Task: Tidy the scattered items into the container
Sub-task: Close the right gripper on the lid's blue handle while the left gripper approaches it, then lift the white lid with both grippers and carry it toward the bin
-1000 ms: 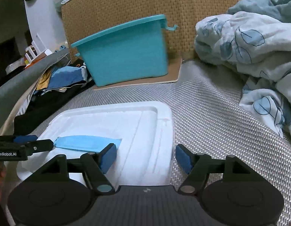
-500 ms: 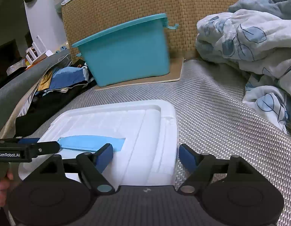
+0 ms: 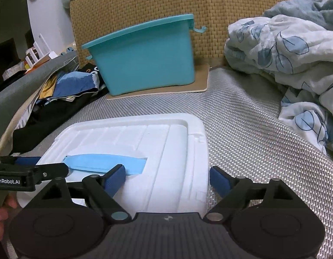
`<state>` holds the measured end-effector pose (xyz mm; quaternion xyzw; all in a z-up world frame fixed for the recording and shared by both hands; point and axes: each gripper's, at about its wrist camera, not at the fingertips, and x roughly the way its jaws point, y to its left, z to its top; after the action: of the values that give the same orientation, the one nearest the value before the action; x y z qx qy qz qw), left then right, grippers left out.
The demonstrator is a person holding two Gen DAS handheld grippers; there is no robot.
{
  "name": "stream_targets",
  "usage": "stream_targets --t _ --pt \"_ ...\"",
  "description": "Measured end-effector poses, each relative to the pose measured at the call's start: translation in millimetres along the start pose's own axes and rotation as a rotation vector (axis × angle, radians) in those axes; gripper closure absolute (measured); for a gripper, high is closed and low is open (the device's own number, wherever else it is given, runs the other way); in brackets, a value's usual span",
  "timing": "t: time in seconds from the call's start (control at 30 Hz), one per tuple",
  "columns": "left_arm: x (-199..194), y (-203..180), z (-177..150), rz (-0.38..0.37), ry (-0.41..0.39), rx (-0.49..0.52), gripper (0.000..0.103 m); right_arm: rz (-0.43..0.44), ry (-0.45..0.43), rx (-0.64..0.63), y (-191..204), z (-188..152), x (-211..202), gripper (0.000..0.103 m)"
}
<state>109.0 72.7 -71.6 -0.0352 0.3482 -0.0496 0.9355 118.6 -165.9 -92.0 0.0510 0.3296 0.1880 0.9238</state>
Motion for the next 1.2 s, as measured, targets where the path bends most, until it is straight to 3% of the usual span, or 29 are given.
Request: stream_targets --t 0.4,0.73,1.2 --pt "-17 -10 6 0.028 -0.089 0.027 0.001 -0.021 -0.079 -0.046 7 3 -12 0.015" --pt "-31 -19 27 0.063 -0.239 0.019 0.001 -0.031 -0.201 -0.054 10 16 -21 0.015" --pt "-24 -23 65 0.064 -0.337 0.022 0.001 -0.031 -0.298 -0.045 2 49 -12 0.015"
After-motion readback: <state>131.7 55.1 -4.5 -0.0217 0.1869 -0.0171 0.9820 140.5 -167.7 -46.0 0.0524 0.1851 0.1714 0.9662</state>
